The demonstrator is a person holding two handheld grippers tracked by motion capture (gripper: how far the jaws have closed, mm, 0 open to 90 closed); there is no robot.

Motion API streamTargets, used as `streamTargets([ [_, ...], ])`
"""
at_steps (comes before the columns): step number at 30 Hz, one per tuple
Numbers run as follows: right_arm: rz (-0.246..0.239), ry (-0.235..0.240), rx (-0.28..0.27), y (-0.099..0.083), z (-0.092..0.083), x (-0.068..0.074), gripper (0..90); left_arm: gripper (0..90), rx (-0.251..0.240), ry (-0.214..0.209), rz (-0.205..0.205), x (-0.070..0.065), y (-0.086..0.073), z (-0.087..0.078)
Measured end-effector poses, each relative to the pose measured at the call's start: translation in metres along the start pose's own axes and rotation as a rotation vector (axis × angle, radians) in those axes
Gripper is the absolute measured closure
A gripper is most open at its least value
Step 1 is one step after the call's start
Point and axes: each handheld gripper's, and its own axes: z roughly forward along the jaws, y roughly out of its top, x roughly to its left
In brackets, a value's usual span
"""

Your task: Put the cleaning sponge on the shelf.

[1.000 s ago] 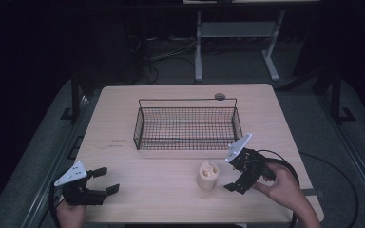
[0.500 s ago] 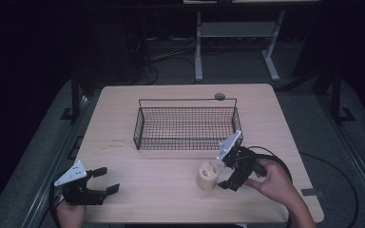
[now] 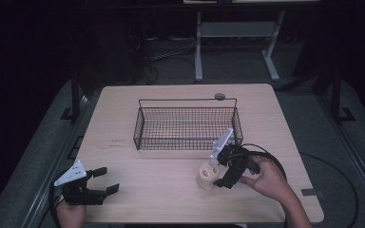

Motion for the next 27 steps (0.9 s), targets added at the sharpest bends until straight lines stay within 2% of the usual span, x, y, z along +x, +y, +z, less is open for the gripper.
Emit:
streamTargets([
  [27,-0.029,0.002,0.042,0.018,0.012,-0.003,15.6,13.4,-0.003,-0.002,0.005,0.000,0.001,0.000],
])
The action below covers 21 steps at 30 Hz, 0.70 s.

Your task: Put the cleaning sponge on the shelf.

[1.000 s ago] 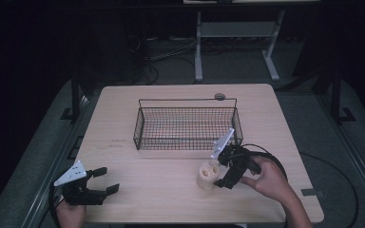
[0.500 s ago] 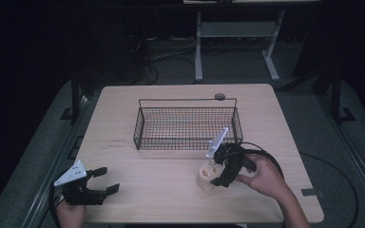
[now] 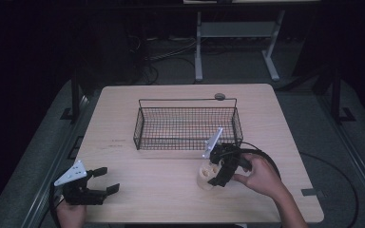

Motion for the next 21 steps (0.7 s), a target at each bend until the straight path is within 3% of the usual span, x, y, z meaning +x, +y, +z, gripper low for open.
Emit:
streamTargets([
  [21,-0.023,-0.005,0.038,0.010,0.011,0.000,18.6,13.4,0.000,0.000,0.001,0.000,0.000,-0.001],
])
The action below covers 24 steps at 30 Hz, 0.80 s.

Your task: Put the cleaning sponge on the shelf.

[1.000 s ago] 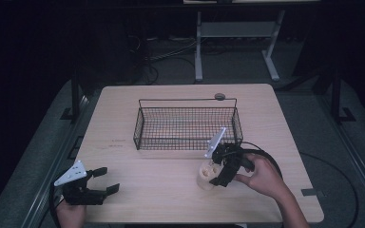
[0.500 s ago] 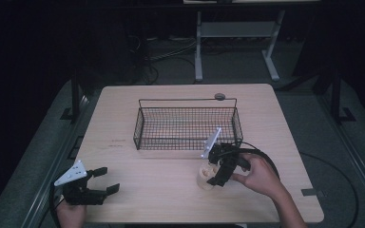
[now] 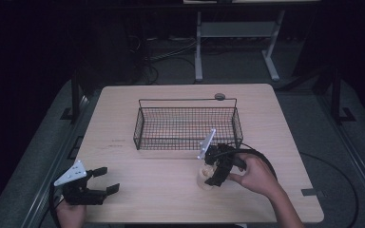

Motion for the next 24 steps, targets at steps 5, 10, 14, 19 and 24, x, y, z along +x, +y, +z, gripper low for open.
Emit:
streamTargets([
  [5,-0.002,-0.004,-0.001,0.0006,0.0013,-0.0006,20.3,13.4,0.000,0.000,0.000,0.0001,0.0000,-0.0001],
  [10,-0.005,-0.004,0.002,0.0015,0.0019,0.0006,22.3,13.4,0.000,0.000,0.000,0.0004,0.0000,-0.0002],
  [14,-0.007,-0.007,0.003,0.0018,0.0021,0.0006,22.9,13.4,-0.001,0.000,0.000,0.0004,0.0000,-0.0003],
  [19,-0.013,-0.004,0.005,0.0018,0.0024,0.0006,27.0,13.4,-0.001,0.001,0.000,0.0005,0.0000,-0.0005],
  [24,-0.011,-0.003,0.004,0.0009,0.0010,0.0005,29.1,13.4,-0.001,0.001,0.000,0.0005,0.0000,-0.0005],
])
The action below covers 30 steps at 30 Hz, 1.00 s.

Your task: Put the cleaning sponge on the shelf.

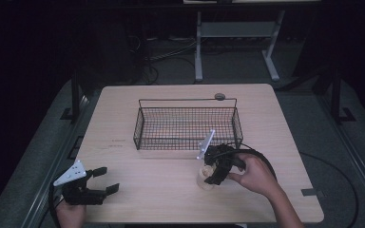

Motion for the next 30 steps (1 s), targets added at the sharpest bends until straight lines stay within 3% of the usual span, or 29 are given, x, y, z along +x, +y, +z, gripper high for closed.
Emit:
streamTargets([
  [30,-0.039,0.013,-0.023,0.010,-0.024,-0.001,30.0,13.4,0.001,-0.002,-0.001,0.000,0.000,0.001],
])
